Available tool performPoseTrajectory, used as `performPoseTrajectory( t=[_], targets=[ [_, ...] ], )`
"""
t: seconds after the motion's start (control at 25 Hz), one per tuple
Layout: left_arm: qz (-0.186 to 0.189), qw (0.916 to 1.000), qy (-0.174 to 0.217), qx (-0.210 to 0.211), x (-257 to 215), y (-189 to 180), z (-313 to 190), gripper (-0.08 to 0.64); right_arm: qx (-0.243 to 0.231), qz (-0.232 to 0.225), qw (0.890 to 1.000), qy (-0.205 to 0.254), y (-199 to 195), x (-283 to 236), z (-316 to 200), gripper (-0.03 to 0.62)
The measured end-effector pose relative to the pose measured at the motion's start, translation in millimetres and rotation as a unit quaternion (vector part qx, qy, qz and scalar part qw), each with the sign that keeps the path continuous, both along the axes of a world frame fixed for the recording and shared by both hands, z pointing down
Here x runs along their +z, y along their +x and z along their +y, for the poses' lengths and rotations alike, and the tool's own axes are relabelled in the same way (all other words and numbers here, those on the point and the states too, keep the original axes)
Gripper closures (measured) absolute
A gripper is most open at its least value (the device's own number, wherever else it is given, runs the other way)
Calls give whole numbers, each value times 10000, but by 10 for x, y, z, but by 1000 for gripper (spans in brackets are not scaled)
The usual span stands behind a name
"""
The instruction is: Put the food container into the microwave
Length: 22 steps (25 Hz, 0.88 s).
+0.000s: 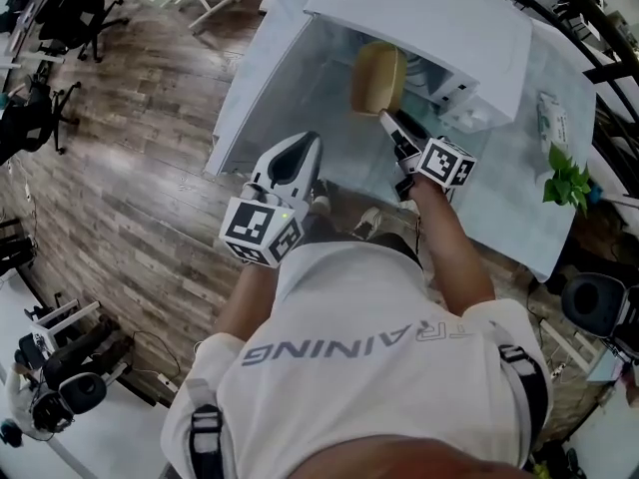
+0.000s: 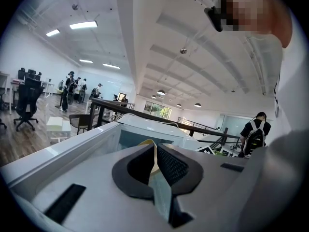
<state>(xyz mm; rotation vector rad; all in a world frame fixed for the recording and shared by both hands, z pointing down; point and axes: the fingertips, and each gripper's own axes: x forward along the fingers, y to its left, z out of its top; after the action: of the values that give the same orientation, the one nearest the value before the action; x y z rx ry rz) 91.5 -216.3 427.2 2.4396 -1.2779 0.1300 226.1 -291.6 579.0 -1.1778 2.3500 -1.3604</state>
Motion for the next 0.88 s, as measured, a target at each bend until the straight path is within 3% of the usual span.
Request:
performPoseTrajectory(
  t=[0.68, 0.88],
  targets=[
    [91, 9996, -231, 159, 109, -68, -239, 515, 899, -96, 9956, 238, -2, 57, -899, 383],
    [79, 9994, -247, 233, 143, -84, -332, 515, 1255, -347, 9911, 263, 76, 111, -1121, 383]
  ],
)
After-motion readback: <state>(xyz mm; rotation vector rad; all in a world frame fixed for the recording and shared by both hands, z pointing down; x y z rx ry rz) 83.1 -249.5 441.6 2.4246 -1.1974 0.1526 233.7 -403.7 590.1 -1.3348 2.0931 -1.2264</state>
